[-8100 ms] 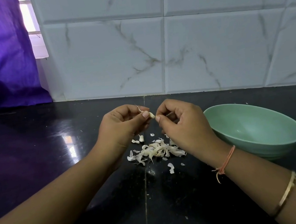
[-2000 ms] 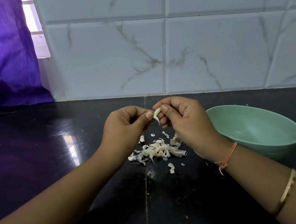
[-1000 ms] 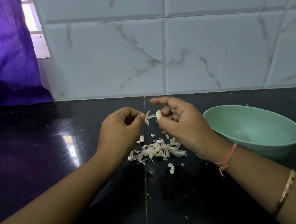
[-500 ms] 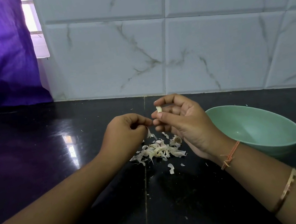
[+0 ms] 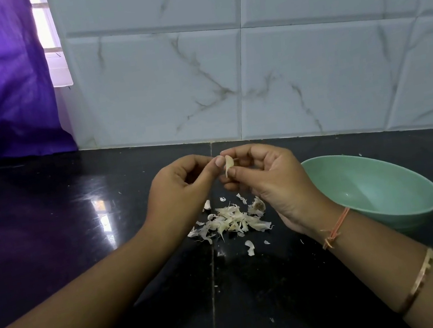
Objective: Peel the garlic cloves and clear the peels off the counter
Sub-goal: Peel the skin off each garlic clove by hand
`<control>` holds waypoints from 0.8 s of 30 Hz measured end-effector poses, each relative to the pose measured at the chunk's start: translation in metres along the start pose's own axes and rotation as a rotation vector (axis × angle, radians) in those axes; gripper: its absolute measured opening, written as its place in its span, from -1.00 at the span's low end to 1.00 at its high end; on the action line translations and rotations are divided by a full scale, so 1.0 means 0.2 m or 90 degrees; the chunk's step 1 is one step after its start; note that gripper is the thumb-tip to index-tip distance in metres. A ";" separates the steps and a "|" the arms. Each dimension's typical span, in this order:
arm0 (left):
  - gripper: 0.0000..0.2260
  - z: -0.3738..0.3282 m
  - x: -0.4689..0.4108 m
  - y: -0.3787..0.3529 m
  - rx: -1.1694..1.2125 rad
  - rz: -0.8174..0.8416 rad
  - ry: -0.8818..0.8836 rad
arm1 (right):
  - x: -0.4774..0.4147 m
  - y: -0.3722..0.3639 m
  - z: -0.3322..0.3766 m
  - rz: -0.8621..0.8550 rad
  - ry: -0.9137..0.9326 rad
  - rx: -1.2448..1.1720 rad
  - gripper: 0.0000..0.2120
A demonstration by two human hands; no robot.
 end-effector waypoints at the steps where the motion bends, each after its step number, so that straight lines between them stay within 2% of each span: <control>1: -0.90 0.00 0.00 0.01 0.007 -0.008 -0.001 | 0.00 -0.01 0.00 0.009 0.005 0.015 -0.81; 5: -0.91 0.02 -0.01 0.02 0.032 -0.021 0.029 | 0.00 -0.01 0.03 0.008 0.023 0.123 -0.80; 7: -0.90 0.03 -0.02 0.02 0.037 -0.017 0.041 | 0.00 -0.01 0.06 -0.029 0.073 0.289 -0.77; 10: -0.89 0.04 -0.01 0.02 0.026 -0.018 0.047 | 0.03 -0.02 0.18 -0.092 0.246 0.543 -0.77; 12: -0.89 0.05 -0.01 0.02 0.010 -0.023 0.051 | 0.04 -0.02 0.25 -0.120 0.290 0.673 -0.79; 15: -0.89 0.05 -0.01 0.02 -0.006 -0.024 0.059 | 0.01 0.06 0.29 -0.155 0.199 0.854 -0.81; 17: -0.88 0.05 -0.01 0.03 -0.019 -0.024 0.062 | 0.00 0.14 0.28 -0.156 0.070 0.935 -0.84; 19: -0.87 0.06 -0.01 0.02 -0.026 -0.022 0.063 | 0.00 0.20 0.26 -0.139 -0.066 0.976 -0.95; 22: -0.87 0.08 -0.01 0.02 -0.026 -0.020 0.071 | 0.01 0.26 0.21 -0.088 -0.170 1.026 -0.75; 24: -0.88 0.09 -0.02 0.02 -0.023 -0.020 0.077 | 0.01 0.27 0.21 -0.076 -0.183 1.041 -0.73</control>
Point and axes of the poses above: each hand's wrist, its own x-axis away from the middle knuckle, its own y-axis out of the back of the hand, z = x × y, the point moved 6 cm from there along -x, towards the middle knuckle
